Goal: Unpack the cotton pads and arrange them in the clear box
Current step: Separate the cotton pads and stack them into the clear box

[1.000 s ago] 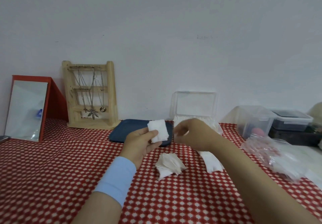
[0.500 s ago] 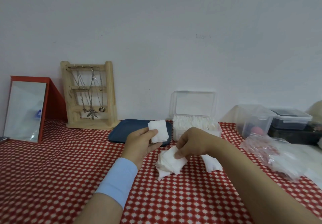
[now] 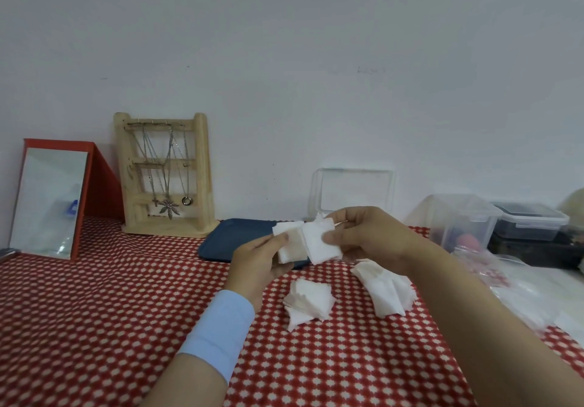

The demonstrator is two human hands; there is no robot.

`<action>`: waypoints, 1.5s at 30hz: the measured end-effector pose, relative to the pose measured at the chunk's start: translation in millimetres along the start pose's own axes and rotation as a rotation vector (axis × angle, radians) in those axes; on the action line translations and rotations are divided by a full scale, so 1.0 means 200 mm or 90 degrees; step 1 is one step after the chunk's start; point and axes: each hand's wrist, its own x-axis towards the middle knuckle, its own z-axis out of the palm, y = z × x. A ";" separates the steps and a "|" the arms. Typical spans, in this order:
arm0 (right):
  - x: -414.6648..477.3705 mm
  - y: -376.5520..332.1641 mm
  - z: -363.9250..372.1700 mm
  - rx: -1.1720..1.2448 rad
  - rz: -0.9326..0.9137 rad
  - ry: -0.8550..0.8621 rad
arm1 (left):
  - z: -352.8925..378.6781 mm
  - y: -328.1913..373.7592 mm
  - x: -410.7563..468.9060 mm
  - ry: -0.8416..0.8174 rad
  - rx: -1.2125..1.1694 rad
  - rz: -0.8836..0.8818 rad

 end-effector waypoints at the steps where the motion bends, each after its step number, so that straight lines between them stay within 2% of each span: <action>1: 0.00 0.00 0.02 0.025 0.000 0.005 | 0.01 0.00 -0.01 -0.019 0.004 -0.012; 6: 0.03 0.03 0.09 0.006 0.013 0.090 | 0.05 0.01 -0.03 -0.093 -0.048 -0.068; 12: 0.04 0.02 0.12 0.004 0.015 0.127 | 0.05 0.01 -0.05 -0.123 -0.049 -0.058; 17: 0.06 0.05 0.16 -0.157 -0.024 0.228 | 0.06 0.02 -0.04 -0.141 -0.066 -0.097; 22: 0.08 0.08 0.17 -0.290 -0.055 0.266 | 0.01 0.02 -0.01 -0.080 0.055 -0.033; 24: 0.08 0.09 0.15 -0.388 -0.059 0.192 | -0.02 0.01 0.01 -0.029 0.036 -0.018; 27: 0.05 0.12 0.16 -0.491 -0.014 -0.028 | -0.04 0.01 0.02 0.016 0.007 0.007; 29: 0.05 0.14 0.17 -0.540 -0.008 -0.107 | -0.04 0.00 0.02 0.032 0.010 0.016; 37: 0.07 0.15 0.14 -0.446 -0.029 -0.102 | -0.01 0.00 0.01 0.034 0.041 0.020; 41: 0.07 0.16 0.17 -0.465 -0.018 -0.161 | -0.01 0.00 0.00 0.041 0.044 0.017; 45: 0.07 0.16 0.16 -0.478 -0.022 -0.145 | -0.01 0.00 0.00 0.048 0.046 0.027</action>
